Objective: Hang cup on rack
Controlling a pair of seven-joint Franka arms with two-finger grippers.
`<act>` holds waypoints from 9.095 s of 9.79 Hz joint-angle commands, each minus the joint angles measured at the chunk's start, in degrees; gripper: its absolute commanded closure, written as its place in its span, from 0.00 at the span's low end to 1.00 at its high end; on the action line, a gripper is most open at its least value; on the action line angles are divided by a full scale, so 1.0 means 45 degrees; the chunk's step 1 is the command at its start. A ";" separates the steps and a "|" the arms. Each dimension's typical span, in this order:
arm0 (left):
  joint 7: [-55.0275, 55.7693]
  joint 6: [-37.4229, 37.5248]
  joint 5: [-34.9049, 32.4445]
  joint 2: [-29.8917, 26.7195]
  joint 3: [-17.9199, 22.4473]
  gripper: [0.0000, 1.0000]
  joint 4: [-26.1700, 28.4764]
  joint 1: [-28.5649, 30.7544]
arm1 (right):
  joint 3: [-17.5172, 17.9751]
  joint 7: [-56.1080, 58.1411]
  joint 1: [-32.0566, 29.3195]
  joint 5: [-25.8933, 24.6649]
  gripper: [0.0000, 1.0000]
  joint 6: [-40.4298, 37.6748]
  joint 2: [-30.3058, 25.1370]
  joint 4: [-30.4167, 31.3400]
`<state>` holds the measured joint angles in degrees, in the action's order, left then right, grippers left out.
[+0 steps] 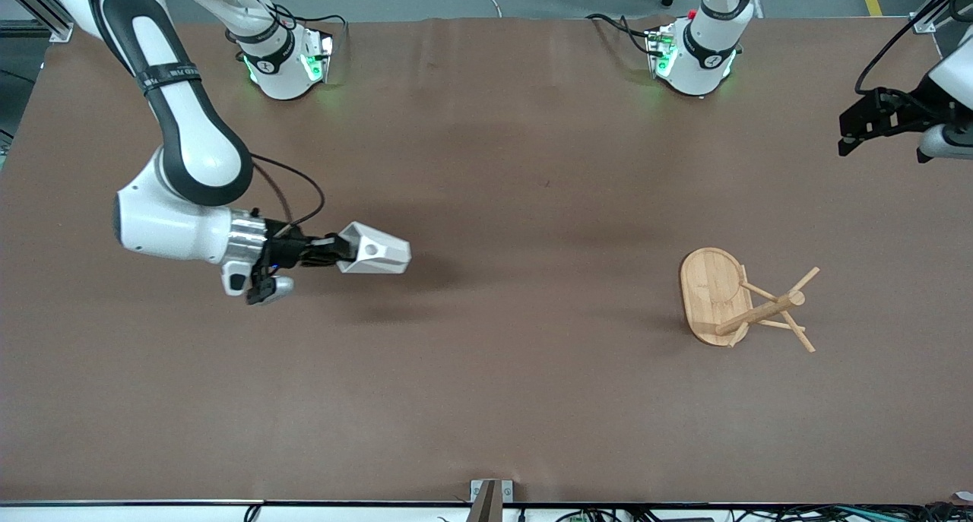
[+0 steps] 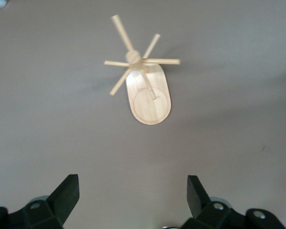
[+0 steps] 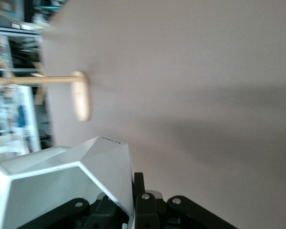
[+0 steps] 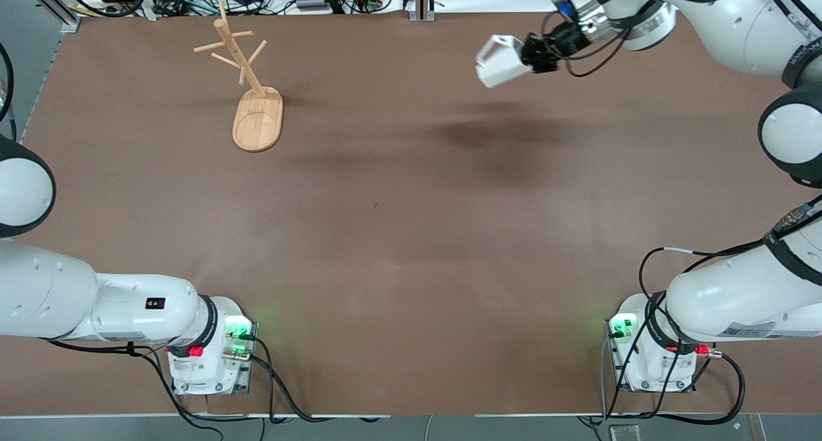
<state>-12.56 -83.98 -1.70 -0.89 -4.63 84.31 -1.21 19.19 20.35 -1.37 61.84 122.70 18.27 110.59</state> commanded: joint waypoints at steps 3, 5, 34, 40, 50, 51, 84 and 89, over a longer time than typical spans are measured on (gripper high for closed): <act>-0.4235 0.0358 0.0963 0.0041 -0.0880 0.00 0.0637 -0.0006 | 0.1924 0.0184 0.0517 0.4862 0.99 0.0116 -0.0212 0.0190; -0.5464 0.0341 0.1874 0.0390 -0.1508 0.00 0.0678 -0.0025 | 0.2180 0.1307 0.1064 0.6894 0.99 0.0019 -0.0212 0.0189; -0.5920 -0.1593 0.4498 0.2638 -0.6902 0.88 0.1968 0.0326 | 0.3294 0.4813 0.2238 1.0164 0.98 0.0956 -0.0017 0.0424; -0.4770 -0.2647 0.4401 0.2112 -0.4913 0.98 0.1968 0.0444 | 0.3275 0.4832 0.2044 1.0165 0.00 0.1190 -0.0017 0.0404; 0.0839 -0.5669 0.2649 0.0977 -0.3074 1.00 0.4797 0.0463 | 0.2495 0.4793 -0.0142 0.6618 0.00 0.8320 -0.0115 0.0854; 0.2694 -0.6390 0.2043 0.1017 -0.3074 1.00 0.5186 0.0482 | 0.2300 0.4794 -0.0531 0.5179 0.00 0.8010 0.0001 0.0854; 0.2888 -0.3605 0.0559 0.0219 -0.0885 0.00 0.6031 0.0756 | -0.5221 -0.4230 -0.0574 -1.4093 0.00 -0.8243 -0.3357 -0.6744; 0.2830 -0.3489 0.0260 0.0701 -0.0886 0.00 0.2444 0.0620 | -0.5241 -0.4230 -0.0613 -1.4093 0.00 -0.8243 -0.3357 -0.6725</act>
<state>0.22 -101.11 0.91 -1.04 -8.56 99.71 2.29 -4.46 0.59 -3.66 -1.57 86.05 2.67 81.37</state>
